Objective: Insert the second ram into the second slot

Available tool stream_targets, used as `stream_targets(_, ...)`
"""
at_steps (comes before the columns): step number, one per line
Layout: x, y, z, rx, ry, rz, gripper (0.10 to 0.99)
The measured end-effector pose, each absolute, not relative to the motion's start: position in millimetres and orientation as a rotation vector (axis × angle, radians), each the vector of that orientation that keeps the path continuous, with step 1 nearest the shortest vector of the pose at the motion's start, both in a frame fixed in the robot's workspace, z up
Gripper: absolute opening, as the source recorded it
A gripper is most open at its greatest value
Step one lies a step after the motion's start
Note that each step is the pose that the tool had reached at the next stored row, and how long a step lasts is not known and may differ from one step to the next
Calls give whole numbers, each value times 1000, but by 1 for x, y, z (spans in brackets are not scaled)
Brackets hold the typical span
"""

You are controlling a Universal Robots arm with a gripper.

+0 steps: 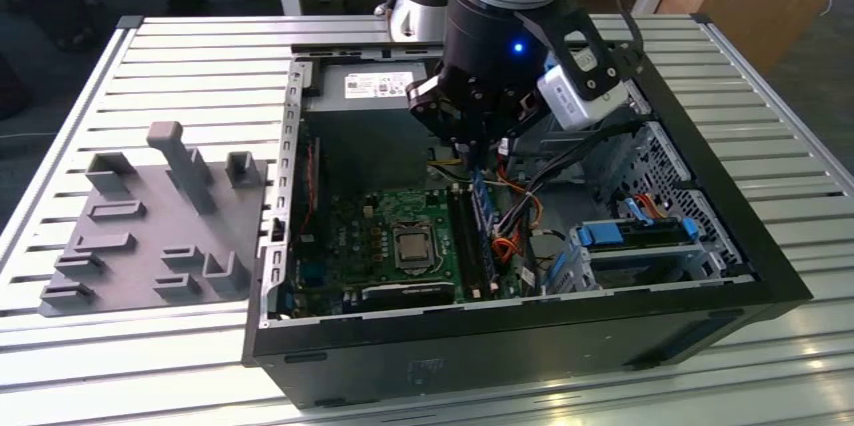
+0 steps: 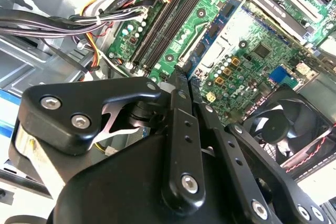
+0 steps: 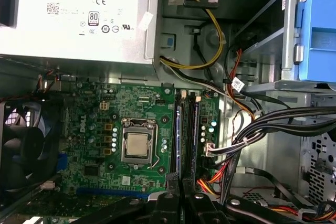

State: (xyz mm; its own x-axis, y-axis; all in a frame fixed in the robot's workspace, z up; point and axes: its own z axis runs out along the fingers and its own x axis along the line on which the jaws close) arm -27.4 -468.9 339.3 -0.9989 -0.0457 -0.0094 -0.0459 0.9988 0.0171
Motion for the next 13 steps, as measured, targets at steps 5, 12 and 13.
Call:
stream_targets(5, -27, -469, 338, -72, 3132, 27, 137)
stream_targets(12, -27, -469, 337, -72, 3131, 27, 137)
stream_targets(13, -24, -468, 331, -68, 3132, 27, 137)
